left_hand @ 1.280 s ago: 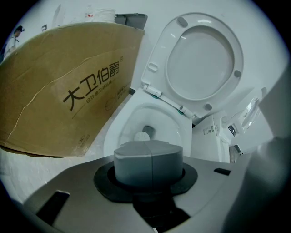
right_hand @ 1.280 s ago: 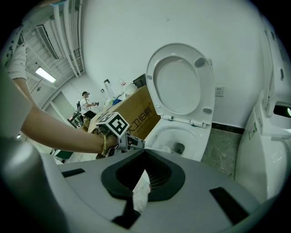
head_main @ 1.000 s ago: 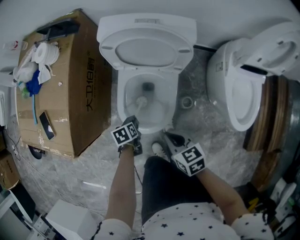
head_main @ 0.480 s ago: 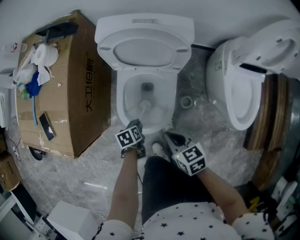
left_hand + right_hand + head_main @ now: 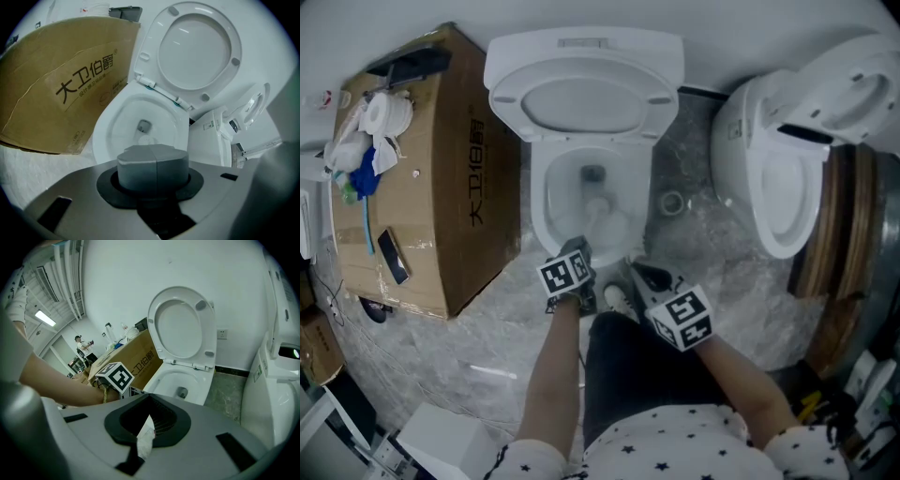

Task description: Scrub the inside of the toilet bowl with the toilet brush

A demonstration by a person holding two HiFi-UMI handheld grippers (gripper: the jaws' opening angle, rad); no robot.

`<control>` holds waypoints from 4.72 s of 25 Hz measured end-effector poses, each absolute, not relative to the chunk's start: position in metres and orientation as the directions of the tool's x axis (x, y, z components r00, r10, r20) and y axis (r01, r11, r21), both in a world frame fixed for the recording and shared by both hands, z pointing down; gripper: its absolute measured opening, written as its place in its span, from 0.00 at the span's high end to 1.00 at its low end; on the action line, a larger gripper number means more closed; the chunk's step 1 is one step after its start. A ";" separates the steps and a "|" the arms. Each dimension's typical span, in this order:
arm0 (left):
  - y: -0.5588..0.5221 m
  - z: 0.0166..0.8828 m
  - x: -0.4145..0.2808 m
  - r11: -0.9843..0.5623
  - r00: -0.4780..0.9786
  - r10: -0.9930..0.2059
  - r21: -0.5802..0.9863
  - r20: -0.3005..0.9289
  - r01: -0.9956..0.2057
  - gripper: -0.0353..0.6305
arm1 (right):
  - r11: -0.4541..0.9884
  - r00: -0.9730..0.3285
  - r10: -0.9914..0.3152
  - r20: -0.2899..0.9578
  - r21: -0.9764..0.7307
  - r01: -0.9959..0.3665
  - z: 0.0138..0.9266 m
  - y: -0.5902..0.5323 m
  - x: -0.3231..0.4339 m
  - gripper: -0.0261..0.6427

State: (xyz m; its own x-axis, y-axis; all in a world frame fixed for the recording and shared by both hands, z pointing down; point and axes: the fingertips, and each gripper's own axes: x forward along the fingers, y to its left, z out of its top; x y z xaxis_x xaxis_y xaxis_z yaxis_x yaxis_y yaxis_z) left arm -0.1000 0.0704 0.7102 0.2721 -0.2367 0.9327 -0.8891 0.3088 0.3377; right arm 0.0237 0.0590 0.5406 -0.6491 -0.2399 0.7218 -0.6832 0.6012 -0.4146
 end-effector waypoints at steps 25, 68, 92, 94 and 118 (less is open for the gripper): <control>0.020 0.707 -0.082 0.264 0.297 -0.263 0.365 0.918 -0.893 0.71 | 0.578 -0.650 -0.229 0.725 -0.436 -0.690 0.544 0.050 0.027 0.95; -0.037 0.704 -0.113 0.246 0.258 -0.309 0.339 0.916 -0.908 0.71 | 0.584 -0.642 -0.220 0.735 -0.428 -0.690 0.557 0.038 0.029 0.95; -0.007 0.676 -0.125 0.264 0.239 -0.342 0.337 0.909 -0.904 0.71 | 0.608 -0.650 -0.246 0.719 -0.408 -0.681 0.541 0.042 0.024 0.95; 0.000 0.670 -0.125 0.262 0.236 -0.344 0.334 0.909 -0.906 0.71 | 0.615 -0.654 -0.249 0.714 -0.405 -0.676 0.536 0.044 0.023 0.95; 0.099 0.577 -0.124 0.289 0.222 -0.414 0.358 0.883 -0.888 0.71 | 0.683 -0.666 -0.302 0.682 -0.333 -0.650 0.463 0.092 0.025 0.95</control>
